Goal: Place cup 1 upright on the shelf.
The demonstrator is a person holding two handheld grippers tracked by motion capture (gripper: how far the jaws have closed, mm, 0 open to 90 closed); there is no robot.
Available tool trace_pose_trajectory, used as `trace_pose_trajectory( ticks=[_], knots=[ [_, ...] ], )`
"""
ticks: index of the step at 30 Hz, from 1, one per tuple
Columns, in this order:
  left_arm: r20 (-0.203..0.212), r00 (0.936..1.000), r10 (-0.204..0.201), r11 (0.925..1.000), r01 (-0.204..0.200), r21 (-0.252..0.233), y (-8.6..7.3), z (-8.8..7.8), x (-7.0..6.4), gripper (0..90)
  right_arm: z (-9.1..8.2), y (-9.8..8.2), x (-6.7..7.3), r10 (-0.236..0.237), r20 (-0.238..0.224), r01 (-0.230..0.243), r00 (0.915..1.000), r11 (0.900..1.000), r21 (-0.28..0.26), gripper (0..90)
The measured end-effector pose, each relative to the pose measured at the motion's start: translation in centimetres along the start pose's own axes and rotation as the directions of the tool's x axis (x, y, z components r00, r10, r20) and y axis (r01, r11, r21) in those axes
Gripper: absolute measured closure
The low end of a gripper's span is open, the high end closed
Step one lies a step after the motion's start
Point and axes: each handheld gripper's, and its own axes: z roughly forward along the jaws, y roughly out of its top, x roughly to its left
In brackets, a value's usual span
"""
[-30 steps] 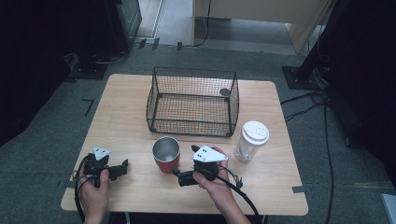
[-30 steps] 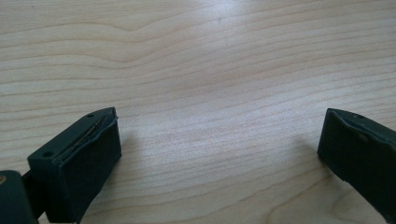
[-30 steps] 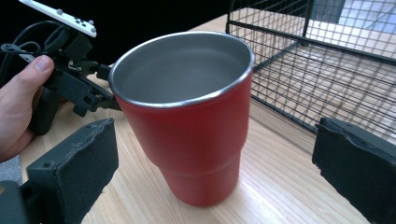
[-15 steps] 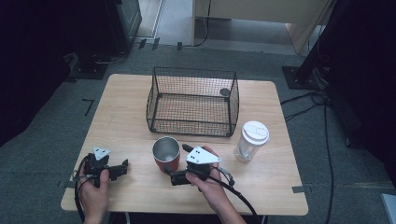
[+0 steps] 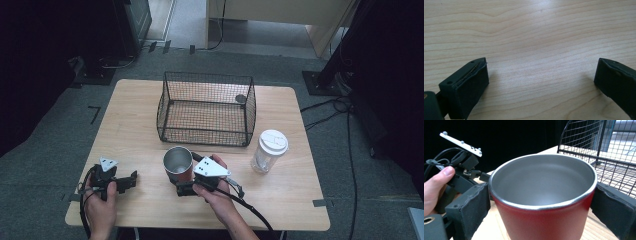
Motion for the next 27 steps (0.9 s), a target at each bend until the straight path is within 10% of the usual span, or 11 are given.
trace_pose_trajectory(
  ticks=[17, 27],
  knots=[
    [0.000, 1.0000, 0.000, 1.0000, 0.000, 0.000, 0.0, 0.0, 0.0, 0.0, 1.7, 0.6, 0.0, -0.038, 0.020, 0.035, 0.9991, 0.993, 0.113, 3.6],
    [0.000, 1.0000, -0.001, 1.0000, 0.001, -0.002, 0.0, 0.0, 0.0, 0.0, 2.5, 1.8, -0.1, -0.070, 0.007, 0.066, 0.9975, 0.960, 0.273, 3.0]
  ],
)
